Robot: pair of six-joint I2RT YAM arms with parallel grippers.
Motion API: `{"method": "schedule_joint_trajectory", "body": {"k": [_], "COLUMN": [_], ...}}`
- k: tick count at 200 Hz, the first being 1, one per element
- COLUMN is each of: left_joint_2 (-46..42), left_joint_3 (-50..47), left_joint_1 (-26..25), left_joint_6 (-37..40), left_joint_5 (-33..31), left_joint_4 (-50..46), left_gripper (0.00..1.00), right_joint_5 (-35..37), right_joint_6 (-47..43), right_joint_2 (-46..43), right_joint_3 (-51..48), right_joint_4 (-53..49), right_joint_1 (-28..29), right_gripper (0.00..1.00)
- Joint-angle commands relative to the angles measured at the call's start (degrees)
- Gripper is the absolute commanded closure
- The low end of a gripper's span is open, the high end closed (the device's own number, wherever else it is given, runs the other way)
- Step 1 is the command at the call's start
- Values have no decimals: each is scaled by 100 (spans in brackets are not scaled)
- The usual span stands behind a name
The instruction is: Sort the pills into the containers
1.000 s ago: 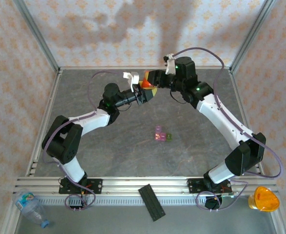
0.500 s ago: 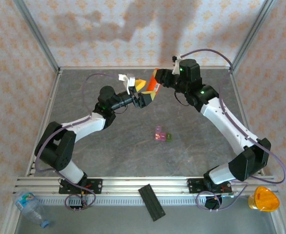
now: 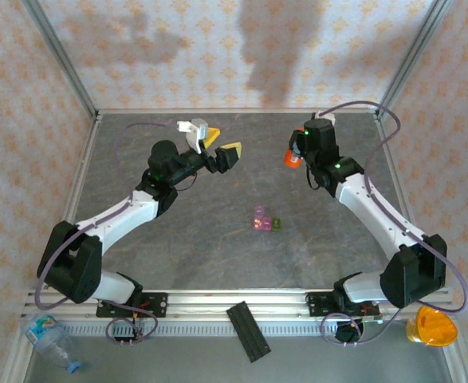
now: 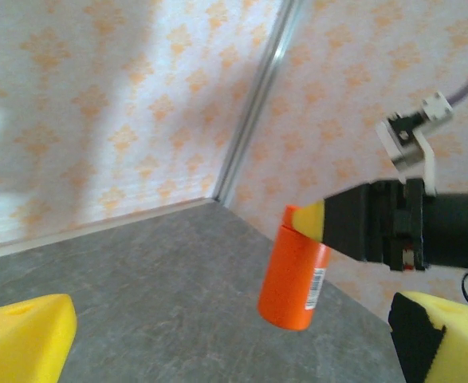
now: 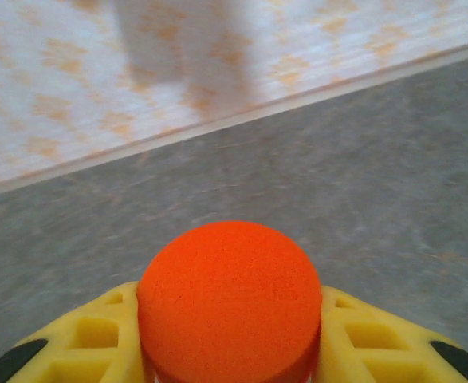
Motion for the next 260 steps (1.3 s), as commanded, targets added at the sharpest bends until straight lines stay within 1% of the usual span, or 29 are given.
{"method": "schedule_joint_trajectory", "body": {"k": [1,16,49,73,95,114,138,166,188,210,225,243,260], "left_joint_2": [-194,-272,-537,-694,-784,-779,-713,-584,-490,-484,-546,-634,-662], "left_joint_3": [284,371,309,306,327,407,528,594,724,718,531,219,114], "left_joint_1": [32,35,30,33,32,34,37,31,31,31,32,38,30], "left_joint_6": [350,565,786,860,741,696,714,823,851,900,932,926,783], "left_joint_5": [-633,-804,-1216,-1500,-2084,-2414,-2450,-2229,-2204,-2339,-2437,-2561,-2648], "left_joint_4": [-1010,-1399,-1702,-1935,-2120,-2336,-2617,-2728,-2929,-2937,-2631,-2069,-1887], "left_gripper": [0,0,0,0,0,0,0,0,0,0,0,0,0], "right_joint_5": [1063,1372,1896,2359,2696,2893,3045,3099,3102,3097,3064,3038,2996], "right_joint_6": [-66,-92,-47,194,493,722,950,1250,1424,1539,1632,1774,1858], "right_joint_2": [-110,-83,54,259,419,577,781,952,1056,1125,1162,1167,1158], "right_joint_3": [-360,-699,-1342,-1626,-1818,-1917,-1959,-2037,-2084,-2135,-2176,-2229,-2277], "right_joint_4": [669,1053,1830,2086,2201,2239,2208,2176,2133,2081,2059,2001,1969], "right_joint_1": [-50,-75,-115,-121,-135,-143,-159,-155,-158,-154,-156,-161,-154], "right_gripper": [80,80,81,82,82,82,83,83,82,77,71,61,50]}}
